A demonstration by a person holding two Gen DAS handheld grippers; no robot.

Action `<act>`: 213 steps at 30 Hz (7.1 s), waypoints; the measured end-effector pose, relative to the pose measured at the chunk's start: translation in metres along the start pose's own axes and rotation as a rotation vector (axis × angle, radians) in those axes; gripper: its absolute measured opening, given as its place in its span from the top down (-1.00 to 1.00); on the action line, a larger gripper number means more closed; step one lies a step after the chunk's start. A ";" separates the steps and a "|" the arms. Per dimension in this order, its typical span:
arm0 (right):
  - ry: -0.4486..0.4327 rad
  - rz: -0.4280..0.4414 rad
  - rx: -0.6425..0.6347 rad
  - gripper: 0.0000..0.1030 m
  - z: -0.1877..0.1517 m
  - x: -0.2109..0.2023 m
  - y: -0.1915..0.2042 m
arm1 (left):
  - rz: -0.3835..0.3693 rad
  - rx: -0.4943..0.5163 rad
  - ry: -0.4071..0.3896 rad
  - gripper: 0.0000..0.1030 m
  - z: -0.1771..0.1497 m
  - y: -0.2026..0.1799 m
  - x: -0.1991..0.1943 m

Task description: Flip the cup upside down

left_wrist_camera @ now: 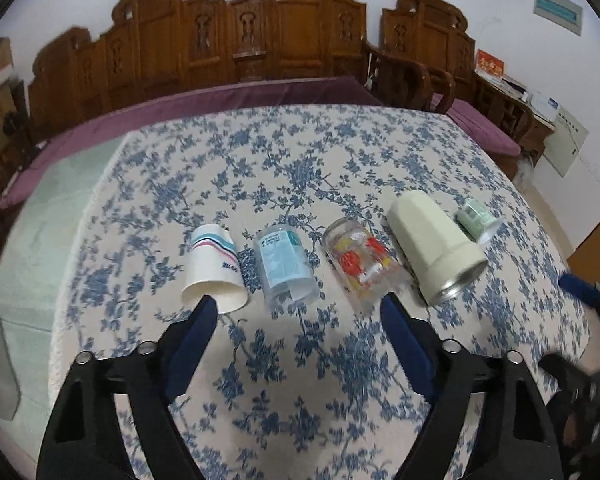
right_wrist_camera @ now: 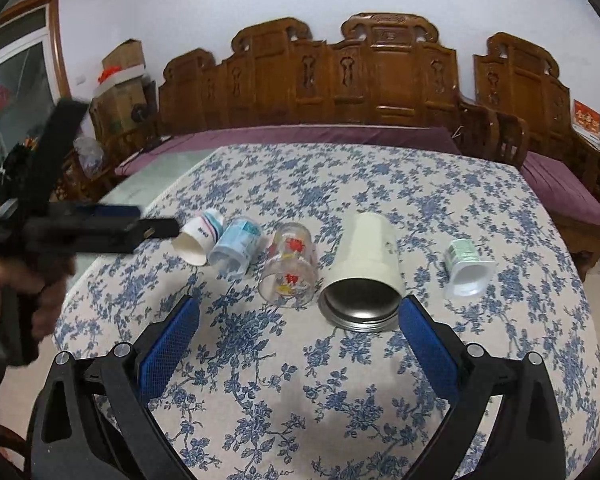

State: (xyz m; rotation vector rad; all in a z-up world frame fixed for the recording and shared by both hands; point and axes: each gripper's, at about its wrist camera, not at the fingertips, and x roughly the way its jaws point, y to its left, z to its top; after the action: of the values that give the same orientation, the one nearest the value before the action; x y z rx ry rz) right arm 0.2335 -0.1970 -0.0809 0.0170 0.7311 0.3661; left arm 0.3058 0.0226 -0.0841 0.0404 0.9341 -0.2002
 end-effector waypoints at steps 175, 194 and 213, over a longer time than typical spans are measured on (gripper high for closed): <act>0.127 -0.084 0.021 -0.65 -0.077 0.058 0.036 | 0.071 -0.075 -0.128 -0.84 -0.121 0.024 -0.020; 0.047 -0.121 0.080 -0.95 -0.085 -0.035 0.014 | 0.171 -0.060 -0.114 -0.84 -0.145 -0.013 -0.043; -0.172 -0.131 0.094 -0.95 -0.084 -0.150 0.019 | 0.155 -0.016 -0.286 -0.85 -0.168 -0.081 -0.168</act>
State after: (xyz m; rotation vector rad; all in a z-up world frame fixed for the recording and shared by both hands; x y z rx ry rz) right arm 0.0700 -0.2381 -0.0438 0.0882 0.5758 0.2022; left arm 0.0602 -0.0111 -0.0454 0.0672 0.6442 -0.0529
